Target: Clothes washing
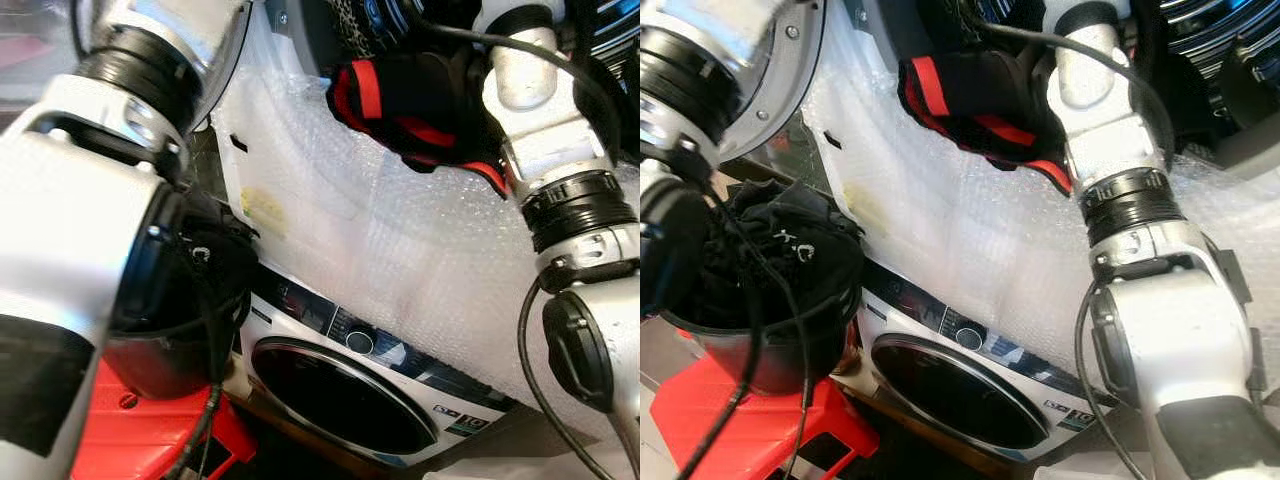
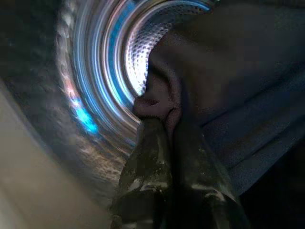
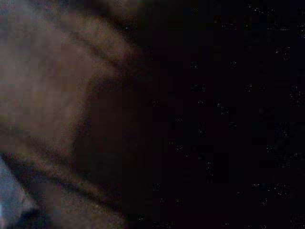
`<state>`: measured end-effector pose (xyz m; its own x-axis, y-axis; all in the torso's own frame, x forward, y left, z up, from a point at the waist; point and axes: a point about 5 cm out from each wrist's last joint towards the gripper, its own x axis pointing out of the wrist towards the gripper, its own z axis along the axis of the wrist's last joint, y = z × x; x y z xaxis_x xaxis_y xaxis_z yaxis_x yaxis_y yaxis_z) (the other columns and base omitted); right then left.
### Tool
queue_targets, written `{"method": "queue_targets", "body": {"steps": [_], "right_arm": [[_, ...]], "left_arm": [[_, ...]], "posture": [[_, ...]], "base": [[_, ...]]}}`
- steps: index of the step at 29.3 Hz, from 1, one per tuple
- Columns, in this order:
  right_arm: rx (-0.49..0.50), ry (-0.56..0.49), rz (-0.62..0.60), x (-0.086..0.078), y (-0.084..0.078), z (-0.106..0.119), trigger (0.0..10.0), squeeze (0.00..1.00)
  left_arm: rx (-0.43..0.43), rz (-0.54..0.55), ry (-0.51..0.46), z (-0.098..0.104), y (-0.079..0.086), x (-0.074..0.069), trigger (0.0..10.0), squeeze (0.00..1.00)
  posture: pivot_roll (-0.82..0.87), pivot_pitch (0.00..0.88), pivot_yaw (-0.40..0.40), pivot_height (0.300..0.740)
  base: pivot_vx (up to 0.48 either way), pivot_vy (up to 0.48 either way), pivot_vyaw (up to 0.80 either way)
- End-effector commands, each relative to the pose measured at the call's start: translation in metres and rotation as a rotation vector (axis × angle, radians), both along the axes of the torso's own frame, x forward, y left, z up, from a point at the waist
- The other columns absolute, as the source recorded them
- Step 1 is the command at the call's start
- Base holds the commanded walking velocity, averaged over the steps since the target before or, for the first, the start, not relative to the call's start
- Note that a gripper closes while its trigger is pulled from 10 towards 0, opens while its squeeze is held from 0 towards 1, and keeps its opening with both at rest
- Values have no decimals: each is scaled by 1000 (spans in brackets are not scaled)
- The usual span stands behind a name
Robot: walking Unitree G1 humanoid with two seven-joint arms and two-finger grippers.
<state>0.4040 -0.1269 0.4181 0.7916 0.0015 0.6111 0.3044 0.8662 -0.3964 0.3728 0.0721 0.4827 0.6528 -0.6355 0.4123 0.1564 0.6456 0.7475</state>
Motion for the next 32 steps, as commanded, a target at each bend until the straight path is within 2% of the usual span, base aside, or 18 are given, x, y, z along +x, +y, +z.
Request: {"method": "queue_targets", "body": {"steps": [1, 2, 3, 7, 9, 10, 11, 13, 14, 15, 17, 18, 19, 20, 21, 25, 28, 32], "right_arm": [[26, -27, -45, -1, -13, 7, 10000, 0], [29, -21, -45, 0, -15, 5, 10000, 0], [31, -15, -44, 0, -16, 4, 10000, 0], [37, -6, -53, 2, -23, 0, 10000, 0], [29, -2, -46, 2, -23, -2, 10000, 0], [27, 1, -44, 3, -23, -3, 10000, 0], [27, 8, -38, 3, -24, -4, 10000, 0], [24, 24, -13, 4, -26, -6, 10000, 0], [6, 57, 31, 5, -25, -10, 10000, 0], [6, 57, 31, 5, -25, -10, 10000, 0], [10, 122, 168, 6, -22, -18, 10000, 0], [15, 123, 183, 6, -23, -20, 10000, 0], [15, 123, 183, 6, -23, -20, 10000, 0], [42, 134, 233, 6, -29, -26, 10000, 0], [42, 134, 233, 6, -29, -26, 10000, 0], [80, 156, 329, 4, -38, -34, 10000, 0], [120, 178, 253, 6, -59, -39, 10000, 0], [123, 195, 174, 7, -70, -43, 10000, 0]], "left_arm": [[-32, 6, 118, -14, 15, 10, 10000, 0], [-27, -34, 135, -15, 14, 9, 10000, 1000], [-26, -63, 147, -15, 13, 8, 10000, 1000], [114, -186, 180, -22, 7, 3, 10000, 1000], [155, -205, 180, -25, 6, 2, 10000, 1000], [198, -236, 179, -27, 5, 0, 10000, 851], [260, -278, 170, -31, 4, -3, 10000, 0], [352, -338, 158, -36, 3, -7, 10000, 0], [443, -387, 132, -41, 3, -13, 10000, 0], [443, -387, 132, -41, 3, -13, 10000, 0], [529, -467, 83, -46, 5, -23, 10000, 0], [547, -493, 61, -47, 5, -27, 10000, 0], [547, -493, 61, -47, 5, -27, 10000, 0], [558, -546, 4, -49, 4, -38, 10000, 0], [558, -546, 4, -49, 4, -38, 10000, 0], [568, -593, -59, -54, 3, -54, 10000, 0], [588, -615, -54, -70, 10, -68, 10000, 0], [564, -607, -12, -84, 17, -76, 10000, 0]], "posture": [[177, 175, -110, 740], [177, 175, -110, 740], [177, 175, -110, 740], [171, 172, -103, 740], [171, 172, -103, 740], [172, 171, -101, 740], [172, 171, -101, 740], [173, 169, -101, 740], [173, 169, -99, 740], [173, 169, -99, 740], [176, 168, -98, 740], [176, 168, -98, 740], [176, 168, -98, 740], [183, 165, -103, 740], [183, 165, -103, 740], [191, 165, -101, 740], [187, 162, -91, 740], [186, 159, -86, 740]], "base": [[0, 0, 0], [0, 0, 0], [0, 0, 0], [0, 0, 0], [0, 0, 0], [0, 0, 0], [0, 0, 0], [0, 0, 0], [0, 0, 0], [0, 0, 0], [0, 0, 0], [0, 0, 0], [0, 0, 0], [0, 0, 0], [0, 0, 0], [0, 0, 0], [0, 0, 0], [0, 0, 0]]}}
